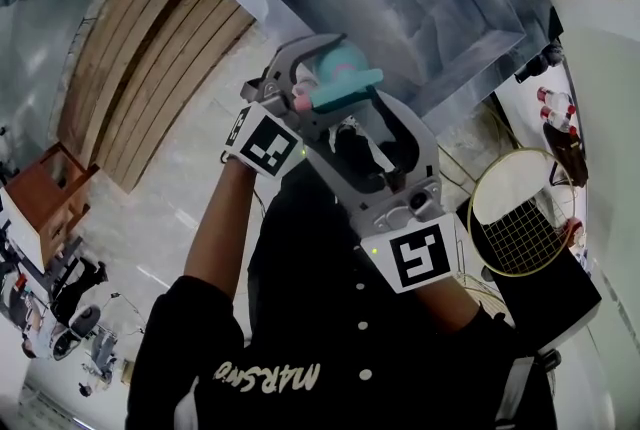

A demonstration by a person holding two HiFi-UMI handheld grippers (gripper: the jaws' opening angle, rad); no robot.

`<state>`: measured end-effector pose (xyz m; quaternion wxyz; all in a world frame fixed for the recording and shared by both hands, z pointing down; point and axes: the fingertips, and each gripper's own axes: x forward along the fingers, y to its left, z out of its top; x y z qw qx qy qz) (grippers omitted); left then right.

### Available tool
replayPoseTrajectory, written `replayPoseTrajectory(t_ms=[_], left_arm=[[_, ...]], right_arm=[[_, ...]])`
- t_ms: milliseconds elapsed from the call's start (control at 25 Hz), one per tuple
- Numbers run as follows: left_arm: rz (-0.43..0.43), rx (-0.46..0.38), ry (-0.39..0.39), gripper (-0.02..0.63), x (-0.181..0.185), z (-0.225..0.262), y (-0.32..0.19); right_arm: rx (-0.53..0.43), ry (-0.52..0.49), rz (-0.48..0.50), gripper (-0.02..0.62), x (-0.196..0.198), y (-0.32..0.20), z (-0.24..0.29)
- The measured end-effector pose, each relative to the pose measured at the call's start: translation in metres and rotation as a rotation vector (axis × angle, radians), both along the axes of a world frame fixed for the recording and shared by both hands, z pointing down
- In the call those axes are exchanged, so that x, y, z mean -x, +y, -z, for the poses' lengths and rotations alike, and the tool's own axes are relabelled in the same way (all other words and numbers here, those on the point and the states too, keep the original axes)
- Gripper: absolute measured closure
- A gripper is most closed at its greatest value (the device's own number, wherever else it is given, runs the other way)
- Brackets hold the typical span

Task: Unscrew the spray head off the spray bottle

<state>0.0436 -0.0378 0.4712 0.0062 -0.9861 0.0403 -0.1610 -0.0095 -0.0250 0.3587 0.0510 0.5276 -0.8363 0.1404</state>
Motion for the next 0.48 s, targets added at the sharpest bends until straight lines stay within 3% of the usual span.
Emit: replayPoseTrajectory(t_ms=[480], left_arm=[[0.001, -0.012, -0.004, 0.218, 0.000, -0.002, 0.000]], right_arm=[[-0.017, 0.065, -0.018, 0.232, 0.005, -0.013, -0.005]])
